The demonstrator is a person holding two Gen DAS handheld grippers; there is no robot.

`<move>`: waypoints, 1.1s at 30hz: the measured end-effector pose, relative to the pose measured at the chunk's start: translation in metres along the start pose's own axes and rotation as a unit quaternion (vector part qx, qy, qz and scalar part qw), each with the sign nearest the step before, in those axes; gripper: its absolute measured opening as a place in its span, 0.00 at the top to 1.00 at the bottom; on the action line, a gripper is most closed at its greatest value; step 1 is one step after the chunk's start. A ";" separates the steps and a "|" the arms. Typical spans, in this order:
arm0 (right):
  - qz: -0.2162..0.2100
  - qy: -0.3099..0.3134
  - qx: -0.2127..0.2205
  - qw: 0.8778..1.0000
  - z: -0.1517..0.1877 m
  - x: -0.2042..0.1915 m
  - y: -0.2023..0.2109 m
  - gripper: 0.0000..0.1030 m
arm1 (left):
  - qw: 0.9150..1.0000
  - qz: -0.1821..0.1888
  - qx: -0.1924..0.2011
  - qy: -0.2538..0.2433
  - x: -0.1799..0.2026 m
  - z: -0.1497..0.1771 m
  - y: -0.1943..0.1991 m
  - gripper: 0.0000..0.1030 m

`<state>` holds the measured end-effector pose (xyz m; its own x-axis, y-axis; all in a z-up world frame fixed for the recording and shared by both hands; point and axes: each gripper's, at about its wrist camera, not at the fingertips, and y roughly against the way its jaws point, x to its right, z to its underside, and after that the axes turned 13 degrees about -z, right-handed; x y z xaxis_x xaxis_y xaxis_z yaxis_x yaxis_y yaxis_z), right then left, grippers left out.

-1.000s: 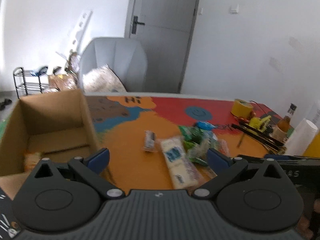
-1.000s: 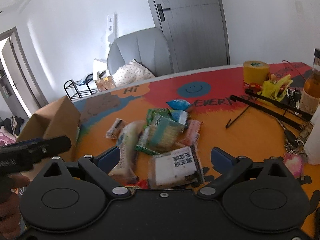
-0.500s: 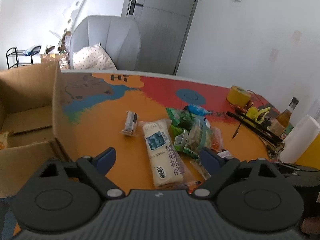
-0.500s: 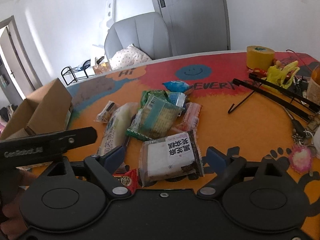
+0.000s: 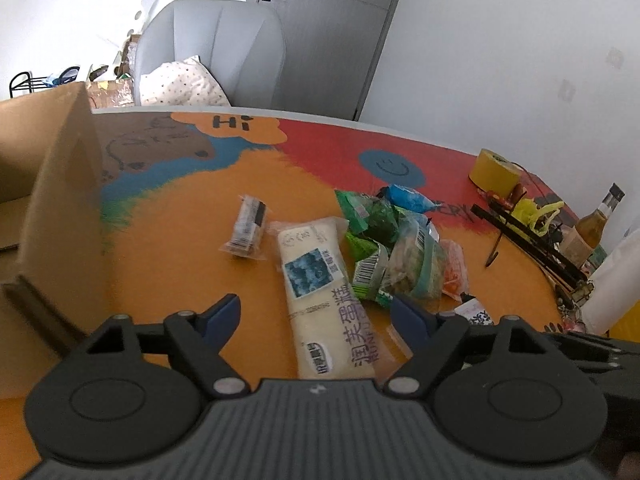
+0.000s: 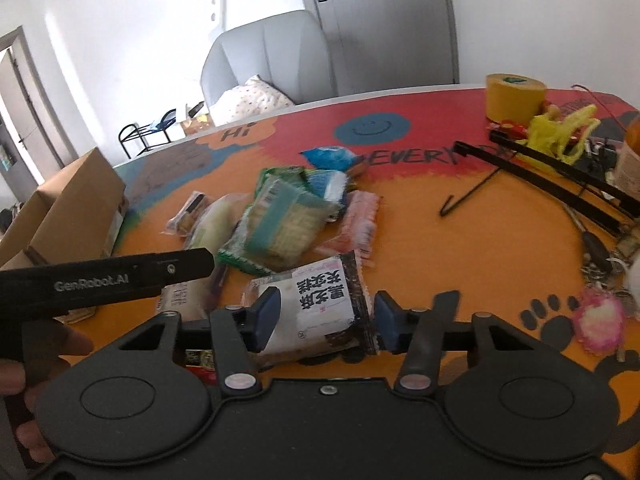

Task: Organize snacks
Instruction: 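Grasp the white bread pack with right tool while left grasps long cake pack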

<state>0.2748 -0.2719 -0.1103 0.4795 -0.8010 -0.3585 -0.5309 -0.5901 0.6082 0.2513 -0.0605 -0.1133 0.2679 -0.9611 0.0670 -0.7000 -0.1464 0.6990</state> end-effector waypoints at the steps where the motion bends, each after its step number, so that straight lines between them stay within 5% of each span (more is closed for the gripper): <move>1: 0.003 -0.002 0.001 1.000 0.000 0.002 0.001 0.53 | 1.000 0.000 -0.002 -0.001 0.002 0.000 -0.002 0.24; 8: 0.016 -0.006 -0.005 1.000 0.001 0.003 0.005 0.51 | 1.000 -0.004 -0.023 -0.001 0.008 0.002 -0.015 0.40; 14: 0.024 0.013 -0.002 1.000 -0.004 -0.012 0.004 0.25 | 0.999 -0.015 -0.026 -0.013 0.006 -0.002 -0.016 0.60; 19: 0.046 0.033 -0.021 0.998 -0.003 -0.020 -0.017 0.23 | 0.999 -0.004 -0.031 -0.013 -0.006 -0.003 -0.014 0.68; 33: 0.073 0.062 -0.040 0.995 0.006 -0.039 -0.021 0.43 | 0.999 0.016 -0.033 0.001 -0.033 0.001 0.003 0.73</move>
<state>0.2629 -0.2289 -0.1138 0.4864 -0.8561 -0.1749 -0.5471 -0.4545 0.7030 0.2393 -0.0294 -0.1138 0.2472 -0.9646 0.0915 -0.6625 -0.0994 0.7424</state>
